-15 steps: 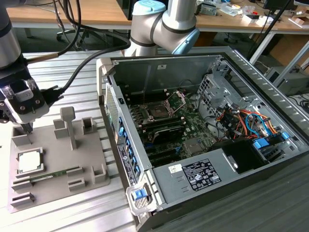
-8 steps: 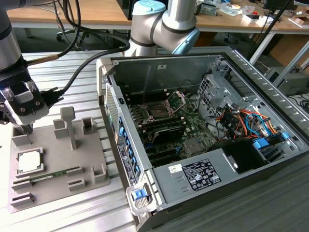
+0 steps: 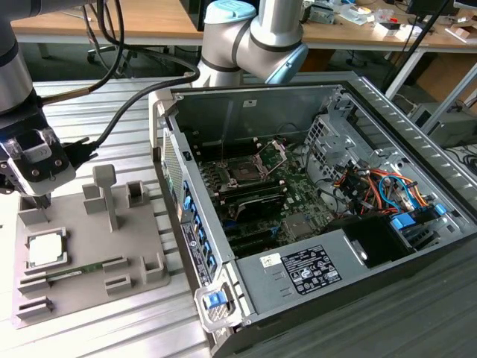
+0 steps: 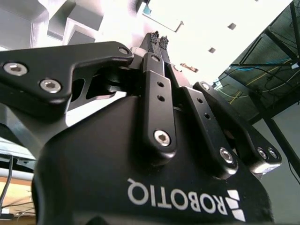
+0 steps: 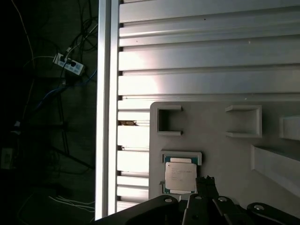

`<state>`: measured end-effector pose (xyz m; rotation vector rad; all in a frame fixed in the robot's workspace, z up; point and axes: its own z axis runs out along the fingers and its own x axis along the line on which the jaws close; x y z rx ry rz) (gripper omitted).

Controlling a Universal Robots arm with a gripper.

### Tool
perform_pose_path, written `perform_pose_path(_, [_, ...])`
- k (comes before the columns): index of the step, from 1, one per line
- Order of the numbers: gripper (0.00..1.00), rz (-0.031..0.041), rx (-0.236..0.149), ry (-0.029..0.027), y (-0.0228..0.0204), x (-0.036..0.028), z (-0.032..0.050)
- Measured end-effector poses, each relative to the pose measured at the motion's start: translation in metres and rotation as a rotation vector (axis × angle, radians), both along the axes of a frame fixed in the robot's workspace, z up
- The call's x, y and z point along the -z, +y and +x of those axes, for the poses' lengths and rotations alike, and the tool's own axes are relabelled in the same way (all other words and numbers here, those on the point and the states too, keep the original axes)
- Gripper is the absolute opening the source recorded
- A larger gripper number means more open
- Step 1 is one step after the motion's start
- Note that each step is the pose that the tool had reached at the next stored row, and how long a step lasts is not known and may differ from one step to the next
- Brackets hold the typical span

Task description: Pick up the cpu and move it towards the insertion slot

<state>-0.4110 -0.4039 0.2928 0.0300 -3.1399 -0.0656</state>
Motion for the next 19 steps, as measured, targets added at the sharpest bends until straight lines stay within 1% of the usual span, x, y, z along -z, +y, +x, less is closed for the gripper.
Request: perform_pose_path(19, [0.11,0.0000,0.000,-0.0001,-0.0009,0.0076,-0.0019])
